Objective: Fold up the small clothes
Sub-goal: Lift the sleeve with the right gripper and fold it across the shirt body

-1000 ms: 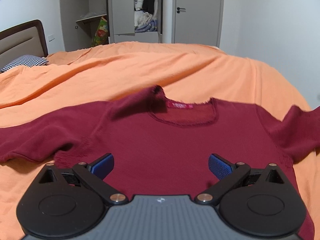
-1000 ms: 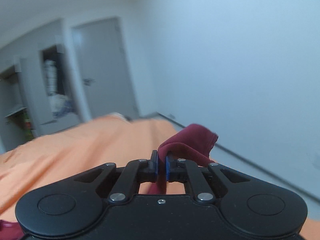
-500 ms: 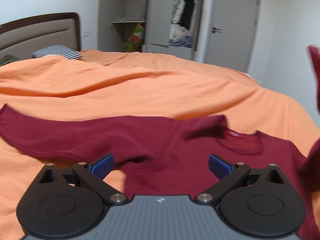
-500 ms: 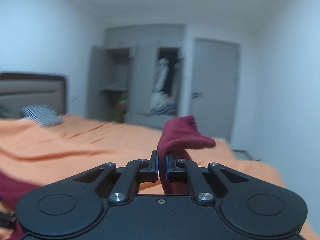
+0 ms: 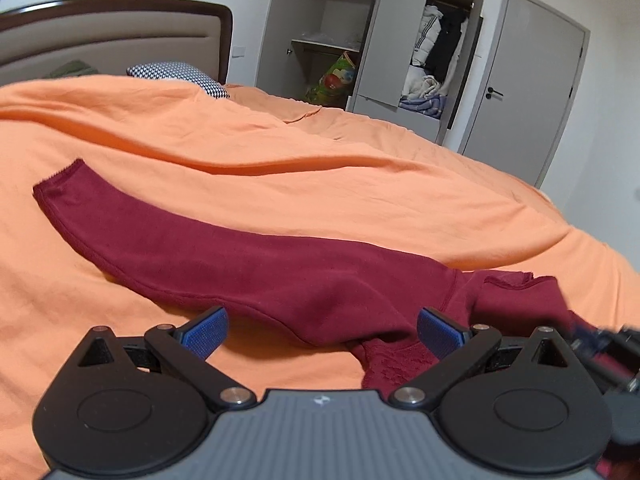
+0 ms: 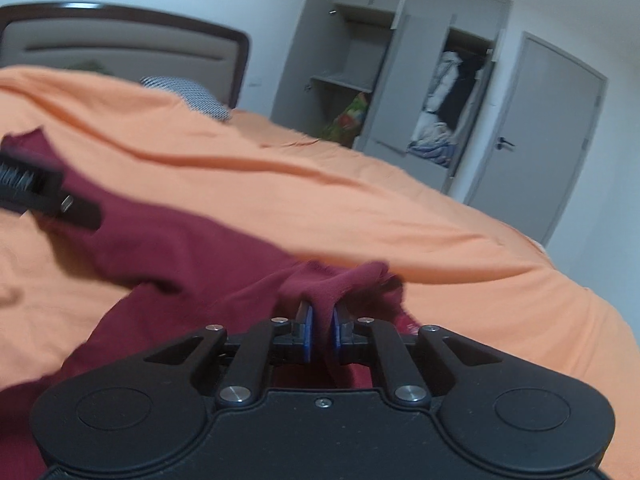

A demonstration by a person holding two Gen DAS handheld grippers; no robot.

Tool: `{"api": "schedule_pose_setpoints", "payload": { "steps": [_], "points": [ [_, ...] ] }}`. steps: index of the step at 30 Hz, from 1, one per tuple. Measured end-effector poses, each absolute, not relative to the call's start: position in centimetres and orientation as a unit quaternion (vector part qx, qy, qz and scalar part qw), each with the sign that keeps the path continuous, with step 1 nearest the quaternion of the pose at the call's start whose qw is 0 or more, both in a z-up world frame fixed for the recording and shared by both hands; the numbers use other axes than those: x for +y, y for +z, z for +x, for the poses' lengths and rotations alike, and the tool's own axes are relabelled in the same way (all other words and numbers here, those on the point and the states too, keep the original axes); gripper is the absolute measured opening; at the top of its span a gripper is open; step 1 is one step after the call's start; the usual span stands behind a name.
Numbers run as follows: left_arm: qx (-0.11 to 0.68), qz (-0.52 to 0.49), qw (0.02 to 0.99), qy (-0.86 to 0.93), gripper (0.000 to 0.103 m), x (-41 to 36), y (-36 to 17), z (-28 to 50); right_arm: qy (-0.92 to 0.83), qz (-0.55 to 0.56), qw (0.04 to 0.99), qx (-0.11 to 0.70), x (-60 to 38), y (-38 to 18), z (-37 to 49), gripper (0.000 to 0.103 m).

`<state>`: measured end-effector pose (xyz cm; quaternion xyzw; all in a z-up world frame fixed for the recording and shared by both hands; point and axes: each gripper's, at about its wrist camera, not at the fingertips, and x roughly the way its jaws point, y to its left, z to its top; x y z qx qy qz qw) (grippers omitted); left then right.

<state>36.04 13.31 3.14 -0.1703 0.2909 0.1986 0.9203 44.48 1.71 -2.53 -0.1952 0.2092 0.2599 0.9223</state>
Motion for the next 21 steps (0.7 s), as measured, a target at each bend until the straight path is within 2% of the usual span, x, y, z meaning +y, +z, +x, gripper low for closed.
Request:
{"api": "schedule_pose_setpoints", "payload": {
  "steps": [3,5,7,10,14,18,21],
  "points": [
    [0.288,-0.178,0.921,0.193,0.103,13.0,3.0,36.1,0.290,-0.203,0.910,0.217,1.5,-3.3,43.5,0.034],
    [0.286,-0.180,0.922,0.188,0.103,12.6,2.9,36.4,0.311,-0.208,0.901,0.218,1.2,-3.4,42.9,0.055],
    [0.287,-0.180,0.922,0.185,0.103,12.2,2.8,36.7,0.326,-0.215,0.896,0.211,1.0,-3.3,42.2,0.068],
    [0.293,-0.182,0.922,0.176,0.103,11.5,2.4,37.1,0.345,-0.222,0.886,0.214,0.3,-3.6,42.0,0.073],
    [0.295,-0.178,0.927,0.150,0.103,10.3,2.1,37.8,0.324,-0.203,0.899,0.212,-3.0,-2.9,41.2,0.093],
    [0.307,-0.146,0.930,0.139,0.103,8.7,0.9,39.6,0.254,-0.152,0.929,0.222,-9.2,-2.1,42.1,0.100],
    [0.323,-0.125,0.926,0.151,0.103,7.4,-0.7,41.1,0.171,-0.105,0.948,0.247,-14.4,-2.1,44.5,0.100]
  ]
}}
